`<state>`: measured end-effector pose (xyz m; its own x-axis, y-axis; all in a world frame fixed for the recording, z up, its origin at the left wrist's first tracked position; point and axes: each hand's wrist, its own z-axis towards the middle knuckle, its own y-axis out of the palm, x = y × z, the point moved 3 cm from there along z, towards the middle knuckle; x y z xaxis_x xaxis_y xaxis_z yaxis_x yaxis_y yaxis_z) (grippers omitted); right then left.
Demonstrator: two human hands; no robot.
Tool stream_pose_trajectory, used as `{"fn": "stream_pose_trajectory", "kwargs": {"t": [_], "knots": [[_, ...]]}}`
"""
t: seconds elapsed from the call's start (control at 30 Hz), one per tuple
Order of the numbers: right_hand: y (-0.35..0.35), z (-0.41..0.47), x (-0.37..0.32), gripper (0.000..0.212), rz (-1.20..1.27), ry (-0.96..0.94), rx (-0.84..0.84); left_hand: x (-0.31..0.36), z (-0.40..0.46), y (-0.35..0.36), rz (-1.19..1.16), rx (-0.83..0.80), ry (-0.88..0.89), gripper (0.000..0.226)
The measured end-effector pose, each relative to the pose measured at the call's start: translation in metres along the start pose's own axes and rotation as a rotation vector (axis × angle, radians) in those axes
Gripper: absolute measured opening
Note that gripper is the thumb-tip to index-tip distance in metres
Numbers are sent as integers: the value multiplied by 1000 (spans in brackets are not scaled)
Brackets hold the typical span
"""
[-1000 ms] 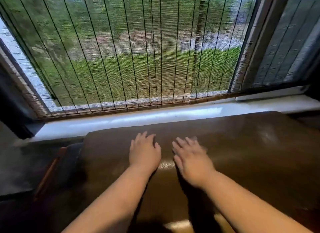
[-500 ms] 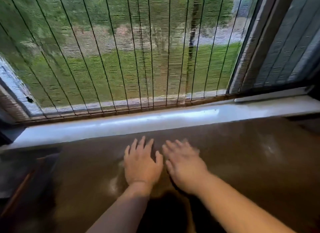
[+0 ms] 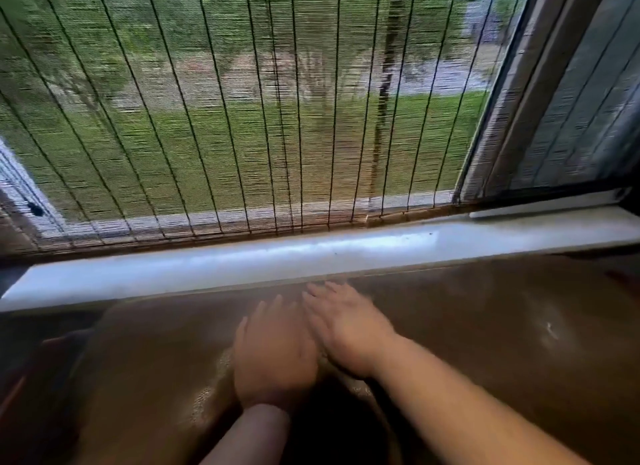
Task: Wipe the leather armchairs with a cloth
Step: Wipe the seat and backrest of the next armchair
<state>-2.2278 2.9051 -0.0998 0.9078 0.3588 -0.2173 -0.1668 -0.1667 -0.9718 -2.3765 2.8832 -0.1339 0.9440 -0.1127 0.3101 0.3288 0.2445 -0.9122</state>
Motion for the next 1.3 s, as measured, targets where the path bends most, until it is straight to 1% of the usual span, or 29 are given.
{"fn": "stream_pose_trajectory", "kwargs": {"t": [0.07, 0.17, 0.2, 0.23, 0.27, 0.3, 0.37, 0.4, 0.43, 0.47, 0.5, 0.57, 0.6, 0.67, 0.7, 0.73, 0.8, 0.83, 0.87, 0.93, 1.0, 1.03, 1.1, 1.13, 1.17, 1.2, 1.23, 1.27, 1.3], "knots": [[-5, -11, 49, 59, 3, 75, 29, 1, 1, -1, -22, 18, -14, 65], [-20, -50, 137, 67, -8, 389, 122, -1, -1, -2, -20, 30, -25, 65], [-23, -60, 149, 67, -27, 481, 145, -2, 0, -3, -14, 37, -22, 64], [-24, -63, 145, 63, -57, 524, 153, -4, 1, -3, -8, 45, -24, 64], [-17, -59, 126, 61, -95, 513, 147, -5, 2, -4, -5, 44, -31, 63], [-10, -54, 97, 61, -128, 433, 144, -6, 3, -3, -4, 38, -35, 63], [10, -55, 29, 61, -144, 161, 193, -5, 1, -3, -3, 29, -31, 64], [20, -64, 7, 59, -139, 25, 164, -4, -1, -4, -3, 27, -28, 64], [19, -75, 1, 57, -127, -44, 124, -3, -2, -5, -6, 31, -29, 65], [18, -86, 17, 55, -118, -54, 151, -1, -2, -6, -10, 31, -31, 65], [15, -99, 42, 54, -103, 2, 189, 0, -1, -7, -12, 29, -31, 65], [5, -128, 101, 56, -68, 222, 237, 0, -1, -6, -10, 37, -26, 64], [0, -137, 123, 58, -44, 342, 210, 0, -2, -6, -12, 47, -24, 63], [-6, -136, 133, 56, -37, 490, 215, -1, -1, -6, -11, 59, -32, 61], [-8, -127, 121, 55, -53, 501, 246, -1, -1, -7, -4, 55, -40, 60], [-5, -126, 101, 54, -82, 485, 262, 3, -2, -9, 6, 42, -36, 60], [14, -116, 56, 54, -138, 290, 349, 2, 0, -9, 29, 4, -51, 59], [29, -121, 36, 53, -151, 166, 341, 3, -2, -11, 47, -16, -56, 58], [39, -129, 26, 53, -142, 72, 281, 5, -5, -13, 66, -43, -69, 56], [38, -147, 45, 54, -148, -14, 246, 9, -10, -20, 85, -103, -120, 52], [32, -167, 91, 55, -129, 81, 287, 21, -14, -29, 54, -153, -196, 53], [24, -180, 118, 57, -112, 199, 323, 35, -17, -32, 50, -178, -188, 54], [10, -204, 156, 58, -48, 458, 372, 77, -22, -27, 10, -210, -58, 55], [8, -210, 160, 60, -20, 550, 394, 99, -23, -22, -30, -217, 9, 56], [10, -210, 153, 61, -34, 584, 413, 117, -25, -15, -54, -226, 54, 57], [16, -207, 138, 60, -59, 549, 428, 131, -26, -7, -52, -235, 80, 59], [23, -204, 119, 58, -80, 455, 425, 142, -27, 0, -19, -235, 97, 61], [32, -204, 100, 56, -120, 321, 417, 148, -27, 6, 28, -221, 107, 64], [40, -208, 90, 56, -159, 196, 365, 151, -27, 11, 71, -196, 111, 66]]}}
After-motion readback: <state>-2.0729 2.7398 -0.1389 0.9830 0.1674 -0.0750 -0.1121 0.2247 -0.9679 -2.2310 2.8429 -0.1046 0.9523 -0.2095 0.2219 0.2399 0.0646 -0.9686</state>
